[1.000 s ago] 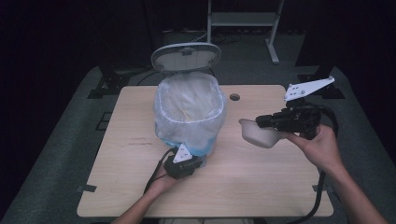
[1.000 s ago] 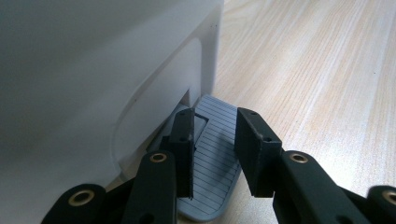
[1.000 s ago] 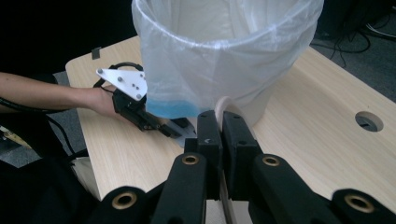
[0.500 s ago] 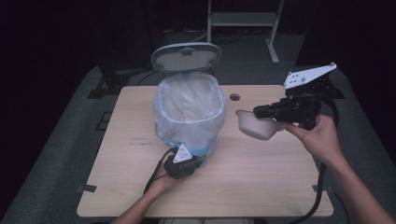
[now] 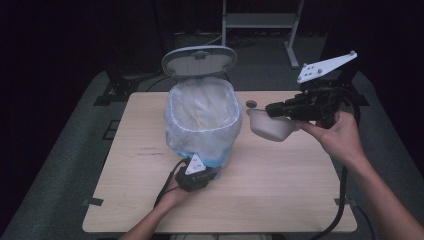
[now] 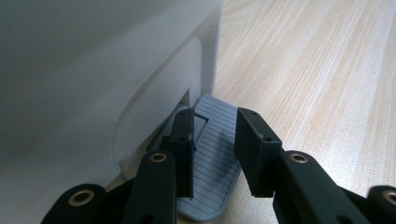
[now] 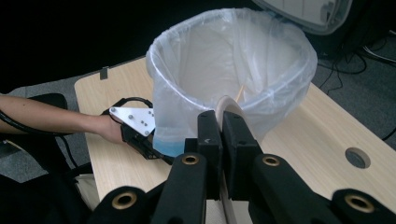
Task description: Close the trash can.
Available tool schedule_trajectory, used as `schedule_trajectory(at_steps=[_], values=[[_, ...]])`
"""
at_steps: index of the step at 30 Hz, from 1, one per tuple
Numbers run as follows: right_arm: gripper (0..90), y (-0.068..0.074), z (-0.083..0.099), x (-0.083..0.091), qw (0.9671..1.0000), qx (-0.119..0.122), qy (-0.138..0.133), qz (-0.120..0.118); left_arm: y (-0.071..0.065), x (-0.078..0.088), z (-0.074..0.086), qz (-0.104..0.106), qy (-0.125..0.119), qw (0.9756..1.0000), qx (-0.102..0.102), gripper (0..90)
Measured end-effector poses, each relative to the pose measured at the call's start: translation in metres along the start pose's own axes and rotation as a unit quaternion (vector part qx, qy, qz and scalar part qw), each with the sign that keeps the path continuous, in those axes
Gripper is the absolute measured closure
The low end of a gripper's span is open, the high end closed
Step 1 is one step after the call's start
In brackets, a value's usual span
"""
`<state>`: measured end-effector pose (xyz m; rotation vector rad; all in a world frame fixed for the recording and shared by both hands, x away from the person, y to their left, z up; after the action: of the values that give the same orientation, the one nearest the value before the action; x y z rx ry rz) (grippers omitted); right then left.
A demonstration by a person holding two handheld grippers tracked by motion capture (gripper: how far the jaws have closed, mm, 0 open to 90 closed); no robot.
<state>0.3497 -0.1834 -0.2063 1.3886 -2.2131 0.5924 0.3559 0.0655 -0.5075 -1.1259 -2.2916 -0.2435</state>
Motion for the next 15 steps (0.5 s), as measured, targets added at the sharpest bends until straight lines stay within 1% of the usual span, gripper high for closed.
schedule_trajectory(at_steps=[15], values=[[86.1, 0.002, -0.035, 0.0, 0.9997, 0.024, -0.002, 0.002, 0.0, 0.0, 0.0, 0.0, -0.001, 1.0, 0.0, 68.5]])
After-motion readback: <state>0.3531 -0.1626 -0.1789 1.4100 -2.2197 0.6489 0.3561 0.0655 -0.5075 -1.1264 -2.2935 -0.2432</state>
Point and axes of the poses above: each handheld gripper's, and its own axes: x roughly backward along the jaws, z roughly out of its underside, y roughly to its left, the point moved 5 cm from there along -x, roughly forward along the jaws, and after that the axes turned 10 degrees about x, right-handed, at the moved point
